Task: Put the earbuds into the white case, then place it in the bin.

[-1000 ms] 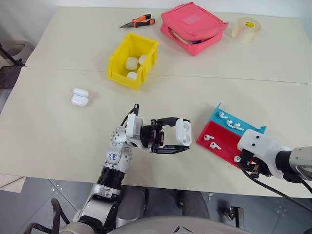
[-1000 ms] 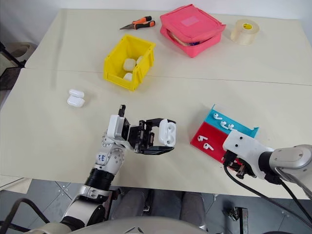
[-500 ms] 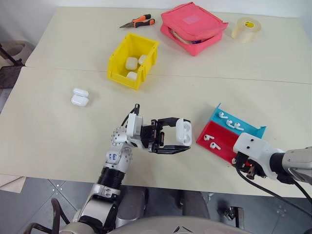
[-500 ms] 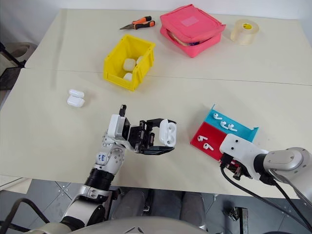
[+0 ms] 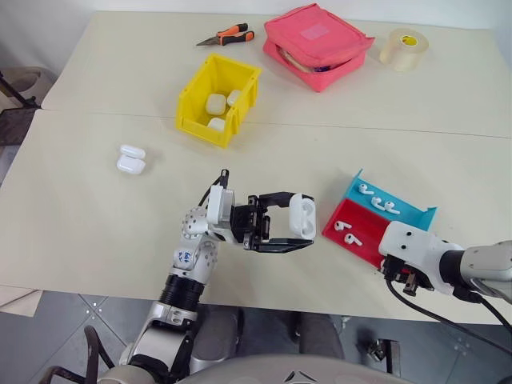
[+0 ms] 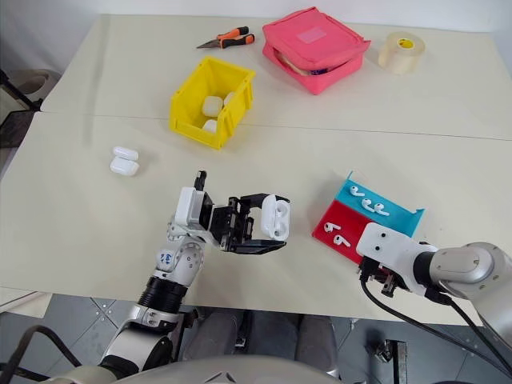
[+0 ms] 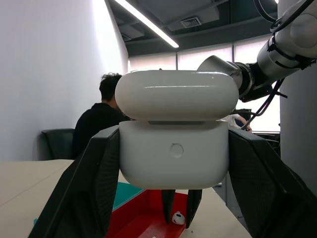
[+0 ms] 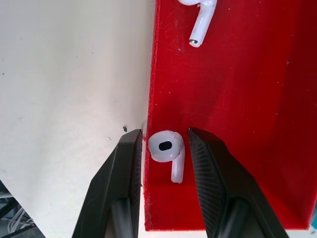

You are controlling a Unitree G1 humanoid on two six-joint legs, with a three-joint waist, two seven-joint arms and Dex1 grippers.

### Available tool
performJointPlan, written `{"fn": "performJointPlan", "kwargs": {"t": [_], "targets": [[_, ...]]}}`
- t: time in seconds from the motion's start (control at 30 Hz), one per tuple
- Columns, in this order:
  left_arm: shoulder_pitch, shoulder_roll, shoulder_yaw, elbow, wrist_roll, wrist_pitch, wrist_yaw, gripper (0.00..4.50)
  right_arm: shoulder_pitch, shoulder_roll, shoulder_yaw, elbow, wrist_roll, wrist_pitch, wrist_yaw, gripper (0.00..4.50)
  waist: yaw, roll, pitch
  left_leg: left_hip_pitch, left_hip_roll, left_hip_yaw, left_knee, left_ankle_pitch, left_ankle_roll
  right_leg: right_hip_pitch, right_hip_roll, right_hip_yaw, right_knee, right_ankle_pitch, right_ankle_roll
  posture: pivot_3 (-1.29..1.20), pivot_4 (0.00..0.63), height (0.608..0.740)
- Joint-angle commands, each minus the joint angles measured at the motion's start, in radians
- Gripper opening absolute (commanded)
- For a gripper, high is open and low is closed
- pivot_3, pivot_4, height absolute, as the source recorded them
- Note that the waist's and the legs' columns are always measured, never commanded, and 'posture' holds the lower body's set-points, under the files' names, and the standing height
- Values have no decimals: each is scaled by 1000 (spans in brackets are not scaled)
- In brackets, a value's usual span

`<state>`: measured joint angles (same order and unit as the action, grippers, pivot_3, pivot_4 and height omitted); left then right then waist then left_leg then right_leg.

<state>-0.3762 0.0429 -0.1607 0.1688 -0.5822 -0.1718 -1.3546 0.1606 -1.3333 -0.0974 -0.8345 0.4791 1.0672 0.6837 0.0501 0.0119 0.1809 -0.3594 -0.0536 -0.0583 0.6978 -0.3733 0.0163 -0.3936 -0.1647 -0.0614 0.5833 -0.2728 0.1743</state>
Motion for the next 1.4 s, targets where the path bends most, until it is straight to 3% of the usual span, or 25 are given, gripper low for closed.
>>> {"fn": "performJointPlan", "kwargs": {"t": [0.03, 0.23, 0.33, 0.67, 0.77, 0.9, 1.03, 1.13, 1.4], "targets": [[8, -5, -2, -31, -7, -1, -1, 2809, 18, -17, -1, -12, -19, -5, 29, 1498, 0, 0, 0, 0, 0, 0, 0, 0, 0, 0, 0, 0, 0, 0, 0, 0, 150, 740], [5, -2, -1, -28, -7, 0, -3, 2809, 30, -13, 5, -8, -49, -19, 50, 1498, 0, 0, 0, 0, 0, 0, 0, 0, 0, 0, 0, 0, 0, 0, 0, 0, 150, 740], [2, 1, 0, -26, -8, 1, -6, 2809, 22, 1, 11, -9, -59, -21, 51, 652, 0, 0, 0, 0, 0, 0, 0, 0, 0, 0, 0, 0, 0, 0, 0, 0, 150, 740], [-15, 15, 7, -4, 0, 7, -12, 2809, 40, 51, -62, -26, -39, 6, 61, 652, 1, 0, 0, 0, 0, -1, 0, 0, 0, 0, 0, 0, 0, 0, 0, 0, 150, 740], [-28, 16, 20, 8, -30, 29, -36, 2809, 76, 140, -235, -49, 23, -31, 133, 652, 3, -1, 0, 0, 0, -1, 0, 0, 0, 0, 0, 0, 0, 0, 0, 0, 150, 740], [-53, 25, 26, 30, -32, 56, -68, 2809, 114, 342, -462, -61, 123, -170, 215, 652, 3, -1, 0, -1, 0, -1, 1, 0, 0, 0, 0, -2, 0, 0, 1, 0, 150, 740], [-84, 28, 33, 65, -17, 62, -78, 2809, 50, 612, -544, -47, 319, -339, 177, 652, 0, -2, 0, 0, 0, -1, 1, 0, 0, 1, 0, -2, 1, 0, 1, 0, 150, 740], [-106, 28, 35, 90, -7, 56, -85, 2809, 7, 773, -489, -55, 399, -429, 95, 652, -3, -3, 0, 1, 1, -1, 1, 0, -1, 1, 2, -1, 1, 0, 1, 0, 150, 740], [-158, 23, 38, 118, 1, 85, -69, 2809, -95, 986, -230, -64, 431, -564, -47, 652, -21, -2, 0, 1, 1, -1, 0, 0, -2, 0, 2, 0, 3, 0, 1, 0, 150, 740]]}}
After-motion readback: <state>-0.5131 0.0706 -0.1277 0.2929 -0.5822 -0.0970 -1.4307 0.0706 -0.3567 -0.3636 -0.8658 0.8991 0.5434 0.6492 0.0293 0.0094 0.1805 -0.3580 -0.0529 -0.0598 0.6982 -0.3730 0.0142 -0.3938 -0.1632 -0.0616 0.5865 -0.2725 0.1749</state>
